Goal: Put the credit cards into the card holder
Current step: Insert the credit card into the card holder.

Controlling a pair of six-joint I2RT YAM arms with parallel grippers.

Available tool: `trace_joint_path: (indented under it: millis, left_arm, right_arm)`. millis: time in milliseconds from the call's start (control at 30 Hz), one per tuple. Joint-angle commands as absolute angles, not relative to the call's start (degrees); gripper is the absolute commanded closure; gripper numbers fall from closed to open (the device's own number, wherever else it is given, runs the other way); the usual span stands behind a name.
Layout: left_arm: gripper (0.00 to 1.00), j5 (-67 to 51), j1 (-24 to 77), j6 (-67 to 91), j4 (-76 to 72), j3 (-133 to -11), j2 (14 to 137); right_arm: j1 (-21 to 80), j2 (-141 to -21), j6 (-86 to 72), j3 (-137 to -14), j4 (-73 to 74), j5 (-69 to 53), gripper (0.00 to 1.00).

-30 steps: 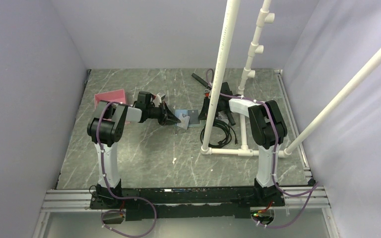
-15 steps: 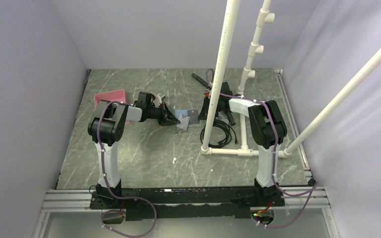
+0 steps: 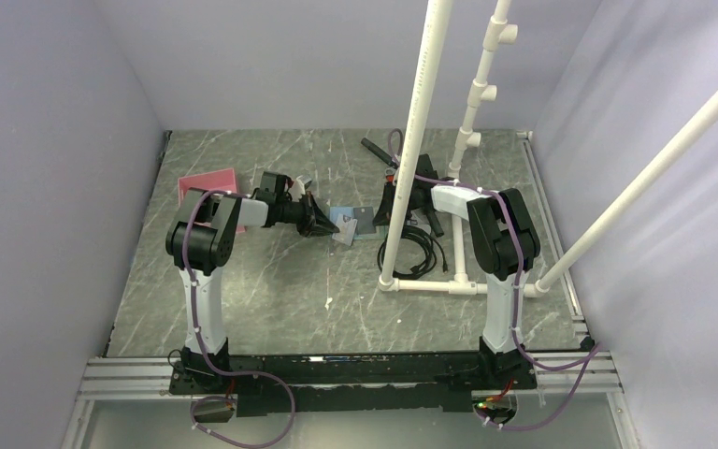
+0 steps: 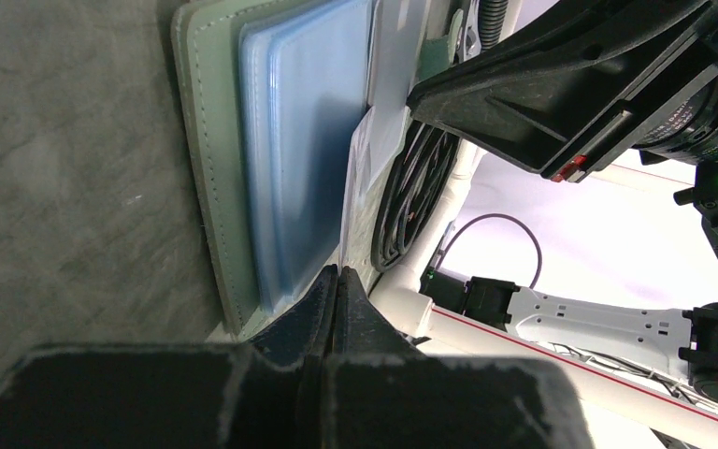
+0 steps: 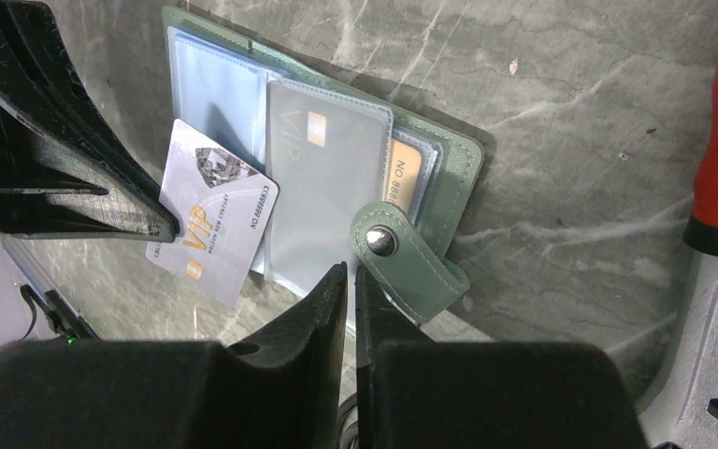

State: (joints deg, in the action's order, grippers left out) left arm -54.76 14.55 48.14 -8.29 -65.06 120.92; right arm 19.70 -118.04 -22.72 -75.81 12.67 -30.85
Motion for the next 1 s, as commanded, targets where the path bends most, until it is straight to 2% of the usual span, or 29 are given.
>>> trace_joint_path:
  millis: [0,367,633,733,867,967]
  left_arm:
    - [1.00,-54.43,14.26,46.38,-7.74,-65.36,120.31]
    - [1.00,-54.85,12.83,45.42,-6.58,-65.13,119.80]
    - [1.00,-57.33,12.92,48.59,-11.90,-64.72,121.73]
    - [1.00,-58.21,13.01,52.81,-16.46,-63.60,122.08]
    - [1.00,-58.04,13.29,68.81,-25.26,-60.90,121.05]
    - [1.00,-55.59,13.97,77.31,-23.32,-60.46,119.16]
  right_arm:
    - [19.86,-119.70,-22.02,-76.73,12.19,-29.05,0.89]
    - [19.86,-119.65,-22.04,-76.90,12.13,-29.16,0.89]
    - [19.86,-119.84,-22.06,-77.07,12.21,-29.26,0.89]
    - [19.86,-120.12,-22.15,-77.17,12.18,-29.55,0.89]
    - [19.86,-119.89,-21.97,-77.17,12.40,-29.23,0.89]
    - [19.93,-120.05,-22.19,-77.33,12.30,-29.58,0.89]
